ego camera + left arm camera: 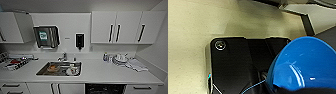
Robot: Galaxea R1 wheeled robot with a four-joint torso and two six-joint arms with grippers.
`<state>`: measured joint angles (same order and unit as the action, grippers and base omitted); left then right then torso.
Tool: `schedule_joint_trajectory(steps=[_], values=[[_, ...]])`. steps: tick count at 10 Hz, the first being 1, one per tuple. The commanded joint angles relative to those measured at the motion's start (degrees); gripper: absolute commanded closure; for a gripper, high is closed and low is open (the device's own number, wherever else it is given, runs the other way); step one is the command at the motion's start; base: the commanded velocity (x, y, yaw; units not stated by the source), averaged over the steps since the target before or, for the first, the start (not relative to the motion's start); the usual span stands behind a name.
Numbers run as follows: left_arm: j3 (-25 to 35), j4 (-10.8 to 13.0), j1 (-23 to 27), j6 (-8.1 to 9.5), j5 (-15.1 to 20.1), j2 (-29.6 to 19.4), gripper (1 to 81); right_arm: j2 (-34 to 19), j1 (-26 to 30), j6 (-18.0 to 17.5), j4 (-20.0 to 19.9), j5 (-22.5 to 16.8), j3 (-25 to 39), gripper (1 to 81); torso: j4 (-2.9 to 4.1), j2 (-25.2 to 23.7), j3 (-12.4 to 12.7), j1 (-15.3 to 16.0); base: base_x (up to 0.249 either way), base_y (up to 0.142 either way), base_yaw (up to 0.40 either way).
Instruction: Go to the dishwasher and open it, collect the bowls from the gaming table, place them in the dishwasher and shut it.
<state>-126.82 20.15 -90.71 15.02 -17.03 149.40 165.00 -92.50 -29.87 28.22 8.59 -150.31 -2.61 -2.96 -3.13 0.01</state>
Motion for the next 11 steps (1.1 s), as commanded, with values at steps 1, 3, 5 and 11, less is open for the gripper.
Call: schedule_joint_trajectory(steps=[1, 3, 5, 11], values=[[-2.73, -0.29, 2.24, 0.01, 1.47, 1.26, 81.1, -0.44, 2.19, 0.07, 0.52, -1.91, 0.64, 81.1, 0.0, 0.0, 0.0, 0.0, 0.0, 0.0, 0.0], [-2.56, -0.29, 2.6, 0.01, 1.3, 1.53, 81.1, -0.52, 2.27, 0.07, 0.69, -1.91, 0.82, 81.1, 0.0, 0.0, -4.43, 0.0, 0.0, 0.0, 0.0], [-1.42, -0.29, 3.04, 0.01, 0.6, 0.91, 81.1, -0.7, 2.19, 0.07, 0.69, -1.91, 0.82, 81.1, 0.0, -0.02, -6.63, -0.01, 0.0, 0.0, 0.0], [15.02, -0.29, 5.41, 1.15, -1.87, -11.83, 81.1, -0.7, 2.45, -0.02, 0.61, -1.83, 0.91, 81.1, 0.0, 0.04, -10.03, 0.05, 0.0, 0.0, 0.0]])
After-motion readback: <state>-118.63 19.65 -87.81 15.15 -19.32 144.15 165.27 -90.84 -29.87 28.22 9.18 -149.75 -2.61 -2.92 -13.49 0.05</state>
